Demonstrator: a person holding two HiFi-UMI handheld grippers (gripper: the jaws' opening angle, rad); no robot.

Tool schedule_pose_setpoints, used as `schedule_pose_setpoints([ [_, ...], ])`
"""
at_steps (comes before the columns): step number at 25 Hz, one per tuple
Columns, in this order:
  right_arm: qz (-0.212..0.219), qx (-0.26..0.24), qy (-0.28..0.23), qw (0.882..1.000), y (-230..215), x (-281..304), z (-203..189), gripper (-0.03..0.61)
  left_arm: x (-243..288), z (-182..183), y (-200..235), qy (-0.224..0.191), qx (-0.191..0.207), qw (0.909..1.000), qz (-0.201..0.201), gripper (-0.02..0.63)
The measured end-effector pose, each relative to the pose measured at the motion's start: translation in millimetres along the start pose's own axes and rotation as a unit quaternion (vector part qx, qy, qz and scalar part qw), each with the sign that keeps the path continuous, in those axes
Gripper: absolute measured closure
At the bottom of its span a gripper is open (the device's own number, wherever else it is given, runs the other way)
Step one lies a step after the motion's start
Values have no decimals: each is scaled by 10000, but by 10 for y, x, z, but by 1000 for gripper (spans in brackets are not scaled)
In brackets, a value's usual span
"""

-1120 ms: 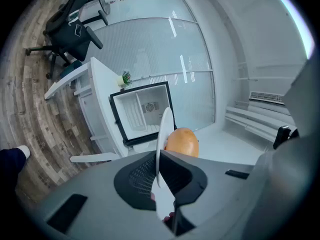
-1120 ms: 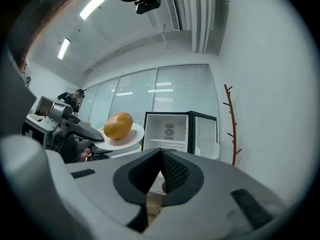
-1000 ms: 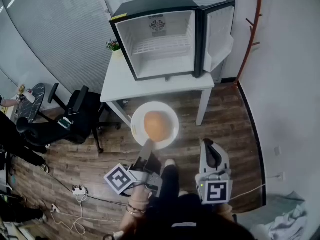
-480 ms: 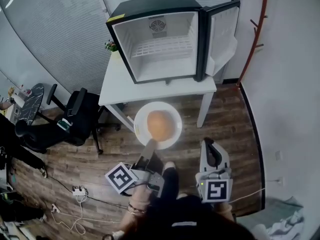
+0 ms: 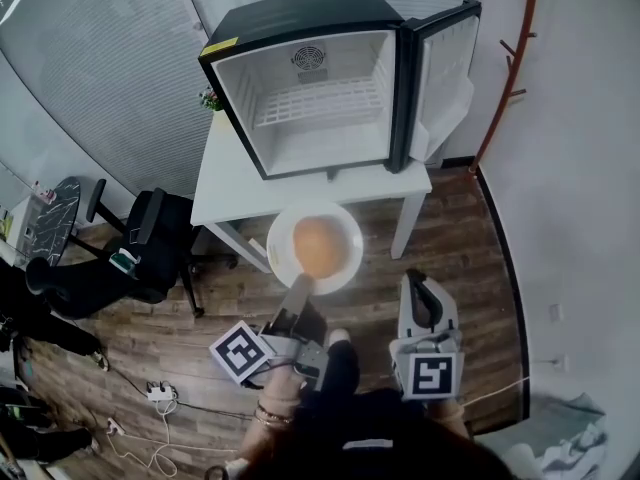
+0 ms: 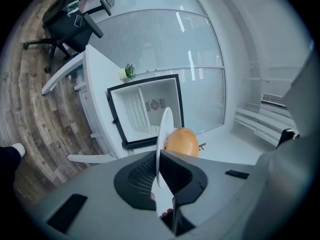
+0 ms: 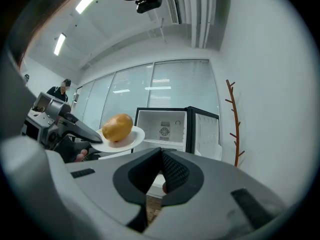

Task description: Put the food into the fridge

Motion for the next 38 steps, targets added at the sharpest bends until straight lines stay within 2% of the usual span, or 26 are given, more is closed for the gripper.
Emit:
schedule_pose_setpoints([
  [7, -157, -40, -71, 9998, 58, 343, 91, 577, 268, 278, 43, 162, 42, 9998, -91, 601],
  [18, -319, -371, -141, 9987, 276, 936, 201, 577, 671, 813, 192, 469, 123, 9988, -105, 601],
  [24, -294, -447, -143, 9985, 402, 1059, 205, 577, 785, 957, 250, 523, -9, 9985, -177, 601],
  [38, -136, -449, -31, 9989, 303, 1412, 198, 577, 1152, 1161, 270, 420, 5, 9990, -155, 601],
])
Point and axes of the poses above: the fingertips, and each gripper's own axes: x forward along the fingers, y to its left, z out of its top, the point moved 6 cm from there along -x, backward along the fingers
